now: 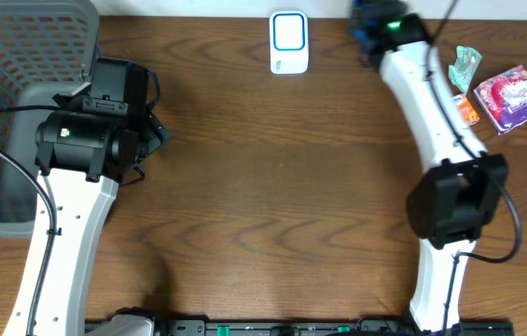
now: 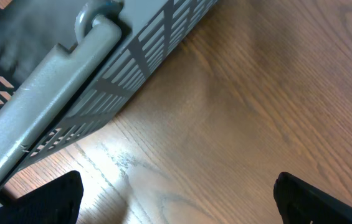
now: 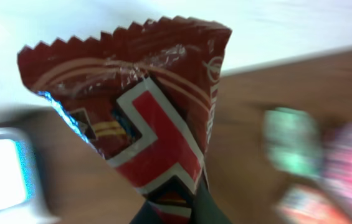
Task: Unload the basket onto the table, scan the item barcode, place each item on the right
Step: 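Move the candy bar right and drop it onto the item pile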
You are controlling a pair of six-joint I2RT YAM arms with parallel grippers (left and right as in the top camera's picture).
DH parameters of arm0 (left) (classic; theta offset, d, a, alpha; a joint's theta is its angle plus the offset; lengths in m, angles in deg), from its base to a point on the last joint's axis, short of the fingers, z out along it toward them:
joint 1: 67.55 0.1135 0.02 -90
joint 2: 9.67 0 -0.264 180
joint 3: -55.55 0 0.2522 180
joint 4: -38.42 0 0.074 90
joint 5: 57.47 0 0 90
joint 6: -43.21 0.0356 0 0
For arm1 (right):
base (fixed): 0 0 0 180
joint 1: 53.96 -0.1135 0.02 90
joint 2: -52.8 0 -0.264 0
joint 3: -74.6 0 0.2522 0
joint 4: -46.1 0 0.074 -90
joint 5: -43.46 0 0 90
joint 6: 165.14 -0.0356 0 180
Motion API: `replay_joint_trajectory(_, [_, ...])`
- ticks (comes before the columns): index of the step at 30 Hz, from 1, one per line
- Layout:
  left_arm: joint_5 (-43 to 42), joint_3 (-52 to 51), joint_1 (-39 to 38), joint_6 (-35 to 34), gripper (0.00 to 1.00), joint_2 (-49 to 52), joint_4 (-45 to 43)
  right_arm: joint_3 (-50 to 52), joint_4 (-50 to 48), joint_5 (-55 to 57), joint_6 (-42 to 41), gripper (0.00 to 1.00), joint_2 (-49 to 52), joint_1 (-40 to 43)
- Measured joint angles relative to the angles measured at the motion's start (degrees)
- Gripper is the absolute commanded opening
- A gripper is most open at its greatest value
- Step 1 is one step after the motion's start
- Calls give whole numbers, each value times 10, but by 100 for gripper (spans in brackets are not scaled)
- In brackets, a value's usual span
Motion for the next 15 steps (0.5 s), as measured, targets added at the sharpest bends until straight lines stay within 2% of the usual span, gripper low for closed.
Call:
replay_joint_trajectory(6, [0, 0, 0, 0, 98, 0, 0, 1, 75, 62, 53, 1, 7, 94])
replay_joint_trajectory(8, [0, 0, 0, 0, 98, 0, 0, 1, 89, 52, 71, 5, 9, 132])
replay_joint_trajectory(9, [0, 0, 0, 0, 98, 0, 0, 1, 96, 45, 75, 12, 9, 144])
replay_joint_trajectory(10, [0, 0, 0, 0, 98, 0, 0, 1, 103, 36, 80, 26, 9, 155])
replay_joint_trajectory(11, [0, 0, 0, 0, 98, 0, 0, 1, 109, 24, 84, 46, 9, 167])
replay_joint_trajectory(12, [0, 0, 0, 0, 98, 0, 0, 1, 114, 12, 85, 61, 9, 178])
replay_joint_trajectory(13, [0, 0, 0, 0, 98, 0, 0, 1, 123, -7, 88, 68, 9, 191])
replay_joint_trajectory(15, [0, 0, 0, 0, 98, 0, 0, 1, 136, -24, 91, 71, 9, 205])
